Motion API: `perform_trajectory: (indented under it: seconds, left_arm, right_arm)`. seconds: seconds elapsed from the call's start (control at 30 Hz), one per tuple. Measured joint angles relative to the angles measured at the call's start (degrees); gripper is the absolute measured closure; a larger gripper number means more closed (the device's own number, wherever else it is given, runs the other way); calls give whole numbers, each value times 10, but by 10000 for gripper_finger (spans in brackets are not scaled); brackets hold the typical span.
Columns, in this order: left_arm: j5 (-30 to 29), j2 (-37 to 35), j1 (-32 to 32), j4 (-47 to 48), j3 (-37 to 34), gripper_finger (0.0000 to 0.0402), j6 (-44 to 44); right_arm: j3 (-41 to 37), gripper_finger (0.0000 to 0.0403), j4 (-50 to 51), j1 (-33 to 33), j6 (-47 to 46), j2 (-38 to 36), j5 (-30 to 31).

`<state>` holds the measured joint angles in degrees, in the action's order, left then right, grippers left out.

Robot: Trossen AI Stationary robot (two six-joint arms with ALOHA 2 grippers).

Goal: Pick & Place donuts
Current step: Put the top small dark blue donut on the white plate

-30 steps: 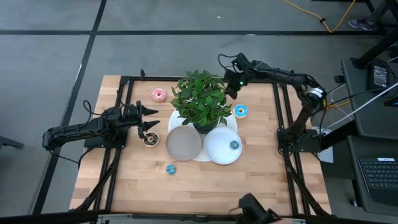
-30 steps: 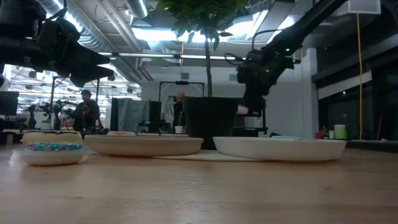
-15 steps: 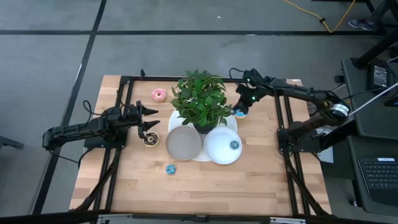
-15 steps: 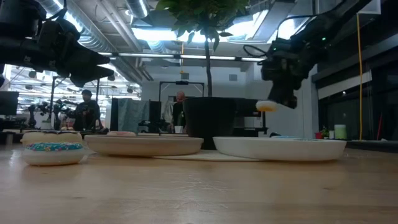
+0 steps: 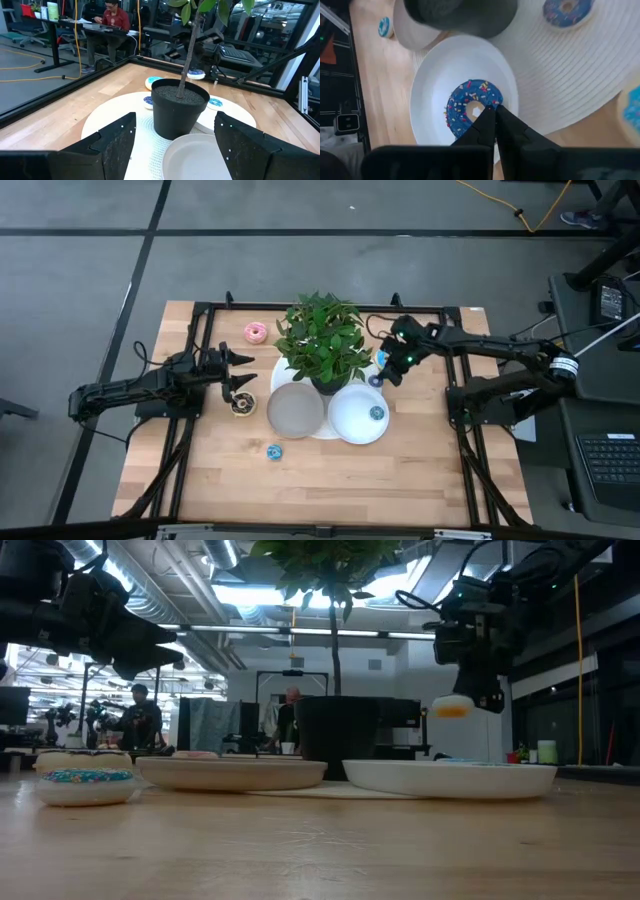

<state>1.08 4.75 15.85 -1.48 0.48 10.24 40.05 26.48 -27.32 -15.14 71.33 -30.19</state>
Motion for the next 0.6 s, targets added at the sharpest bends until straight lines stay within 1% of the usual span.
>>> perform_trajectory:
  seconds: [0.33, 0.6]
  left_arm:
    - [0, 0, 0, 0, 0, 142, 0]
    - [0, 0, 0, 0, 0, 142, 0]
  right_arm:
    - [-4, 391, -9, 78, -63, -33, 70]
    - [-4, 391, -24, 127, -120, -36, 122]
